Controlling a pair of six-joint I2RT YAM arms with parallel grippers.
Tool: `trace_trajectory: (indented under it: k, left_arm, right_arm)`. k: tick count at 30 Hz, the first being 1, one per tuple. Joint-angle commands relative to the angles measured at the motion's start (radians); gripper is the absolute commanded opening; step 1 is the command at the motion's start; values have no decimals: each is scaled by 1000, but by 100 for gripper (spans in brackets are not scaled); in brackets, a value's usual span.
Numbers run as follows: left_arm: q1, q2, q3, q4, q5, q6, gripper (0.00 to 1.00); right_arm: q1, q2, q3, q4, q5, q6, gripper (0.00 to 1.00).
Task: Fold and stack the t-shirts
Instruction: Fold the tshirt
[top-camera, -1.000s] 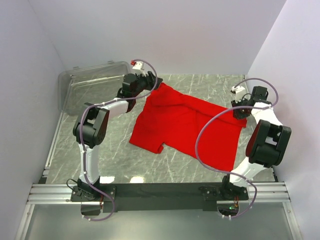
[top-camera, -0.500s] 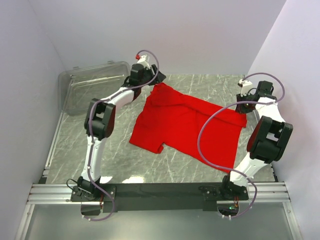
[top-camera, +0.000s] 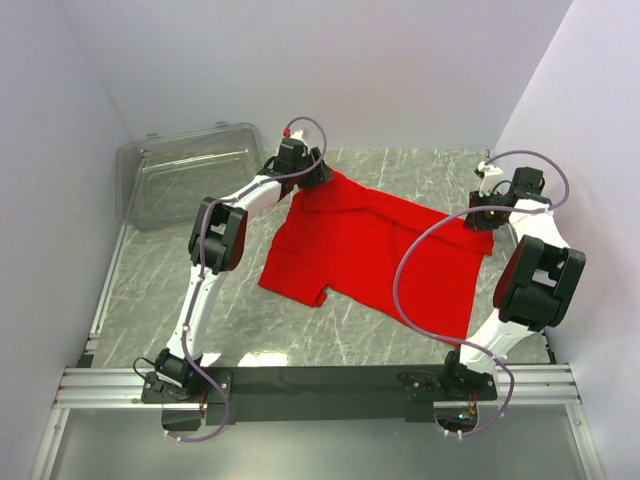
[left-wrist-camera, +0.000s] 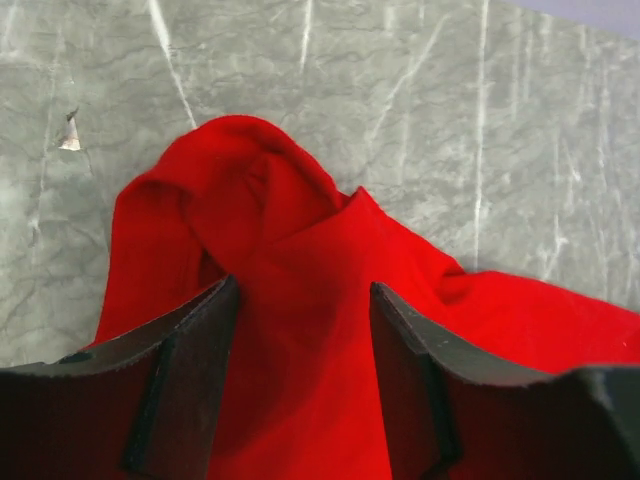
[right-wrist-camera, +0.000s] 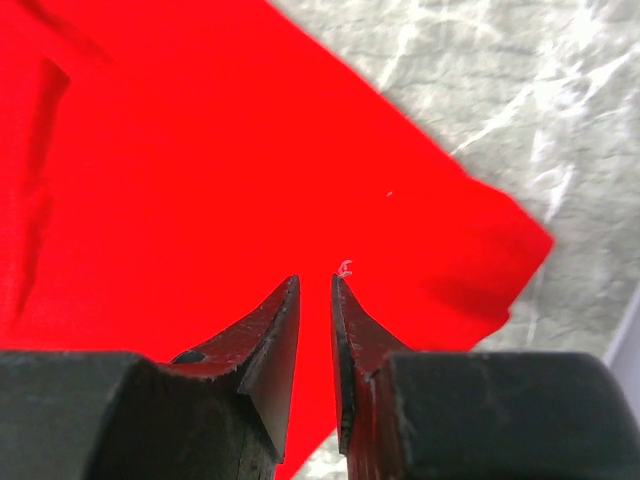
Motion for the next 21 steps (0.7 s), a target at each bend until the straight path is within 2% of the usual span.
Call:
trace_trajectory:
  k: [1,8,11,12,15,21]
  left_arm:
    - [-11,13,84,-26,-42,8,60]
    - [-11,56,127,-78,-51,31,51]
    - [-12,62,128,-74,-30,28,42]
    - [-12,62,122,-68,-26,28,36]
    - [-12,32,76,3,-13,37,22]
    - [-11,-102,-80,214,-7,103,17]
  right_arm:
    - [-5,-66,-29,34,-36,20,26]
    - [-7,-97,-57,40,-45,31,27]
    - [-7,-97,-53,38,-52,37,26]
    - [-7,-95,-50,37,-55,40,27]
    - [-7,-95,-46,32,-55,36,27]
    - [-10,-109,-66,28,-52,30,26]
